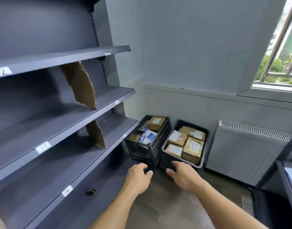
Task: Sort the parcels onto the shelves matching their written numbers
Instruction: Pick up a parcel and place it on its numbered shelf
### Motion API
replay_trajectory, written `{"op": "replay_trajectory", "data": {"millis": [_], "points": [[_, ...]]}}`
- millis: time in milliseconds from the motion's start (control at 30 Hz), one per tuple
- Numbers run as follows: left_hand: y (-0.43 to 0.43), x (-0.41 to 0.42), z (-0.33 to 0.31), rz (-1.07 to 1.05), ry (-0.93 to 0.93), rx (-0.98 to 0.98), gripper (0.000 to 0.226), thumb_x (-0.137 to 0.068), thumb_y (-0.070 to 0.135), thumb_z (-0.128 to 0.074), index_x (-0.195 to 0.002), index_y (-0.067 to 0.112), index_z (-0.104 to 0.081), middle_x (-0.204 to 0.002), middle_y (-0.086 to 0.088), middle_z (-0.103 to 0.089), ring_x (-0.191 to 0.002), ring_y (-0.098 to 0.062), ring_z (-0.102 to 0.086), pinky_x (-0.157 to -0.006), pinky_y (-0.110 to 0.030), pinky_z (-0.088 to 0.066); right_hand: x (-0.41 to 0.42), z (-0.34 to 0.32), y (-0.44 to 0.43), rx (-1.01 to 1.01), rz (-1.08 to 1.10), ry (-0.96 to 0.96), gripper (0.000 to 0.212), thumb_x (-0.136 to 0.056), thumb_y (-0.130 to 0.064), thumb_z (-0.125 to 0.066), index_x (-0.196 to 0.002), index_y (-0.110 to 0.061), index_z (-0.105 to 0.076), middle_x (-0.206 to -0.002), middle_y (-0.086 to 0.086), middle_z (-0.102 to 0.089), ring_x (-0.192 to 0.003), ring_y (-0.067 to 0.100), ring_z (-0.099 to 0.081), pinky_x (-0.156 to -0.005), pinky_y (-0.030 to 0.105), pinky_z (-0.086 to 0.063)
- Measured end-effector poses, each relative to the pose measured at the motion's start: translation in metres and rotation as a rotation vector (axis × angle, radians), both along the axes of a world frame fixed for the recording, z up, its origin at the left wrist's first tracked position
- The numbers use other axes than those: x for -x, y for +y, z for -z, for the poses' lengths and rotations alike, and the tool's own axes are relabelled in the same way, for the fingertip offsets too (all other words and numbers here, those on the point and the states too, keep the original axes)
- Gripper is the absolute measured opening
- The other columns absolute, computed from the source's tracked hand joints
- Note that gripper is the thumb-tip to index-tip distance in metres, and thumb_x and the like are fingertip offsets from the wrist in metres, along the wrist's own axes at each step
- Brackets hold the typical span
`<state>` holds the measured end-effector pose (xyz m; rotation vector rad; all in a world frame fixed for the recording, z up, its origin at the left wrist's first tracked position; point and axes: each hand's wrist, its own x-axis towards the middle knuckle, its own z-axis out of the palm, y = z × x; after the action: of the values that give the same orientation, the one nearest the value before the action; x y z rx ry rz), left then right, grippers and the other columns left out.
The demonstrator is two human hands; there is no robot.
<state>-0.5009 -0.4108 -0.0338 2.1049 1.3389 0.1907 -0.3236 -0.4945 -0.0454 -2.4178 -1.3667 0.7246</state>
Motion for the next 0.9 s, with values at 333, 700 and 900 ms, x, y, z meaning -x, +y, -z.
{"op": "replay_trajectory", "data": {"millis": [333,700,900], "points": [[0.041,-0.084,0.017,0.087,0.063,0.009,0.045,-0.097,0.044,-0.054,-0.138,0.026,-0.054,-0.142,0.005,-0.054,-0.128,-0.016,-0.051,-0.102,-0.029,-0.043,-0.075,0.017,0.017,0.023,0.118,0.024,0.063,-0.103,-0.049,-0.044,-0.154,-0.012,-0.036,-0.153,0.008,-0.046,-0.140,0.025,-0.043,-0.112,0.033,-0.038],[0.168,-0.163,0.029,0.115,0.011,0.056,0.048,-0.097,0.043,-0.055,-0.141,0.024,-0.051,-0.142,0.002,-0.054,-0.126,-0.018,-0.053,-0.102,-0.032,-0.046,-0.142,0.026,0.137,0.053,0.179,0.007,0.058,-0.101,-0.050,-0.047,-0.149,-0.018,-0.042,-0.144,0.006,-0.055,-0.128,0.027,-0.053,-0.104,0.038,-0.046],[0.246,-0.202,0.028,0.126,0.018,0.065,0.047,-0.099,0.043,-0.053,-0.142,0.025,-0.049,-0.140,-0.001,-0.055,-0.124,-0.020,-0.054,-0.097,-0.031,-0.047,-0.175,0.021,0.211,-0.017,0.208,0.042,0.057,-0.102,-0.048,-0.046,-0.151,-0.019,-0.039,-0.147,0.004,-0.052,-0.132,0.022,-0.051,-0.104,0.032,-0.043]]}}
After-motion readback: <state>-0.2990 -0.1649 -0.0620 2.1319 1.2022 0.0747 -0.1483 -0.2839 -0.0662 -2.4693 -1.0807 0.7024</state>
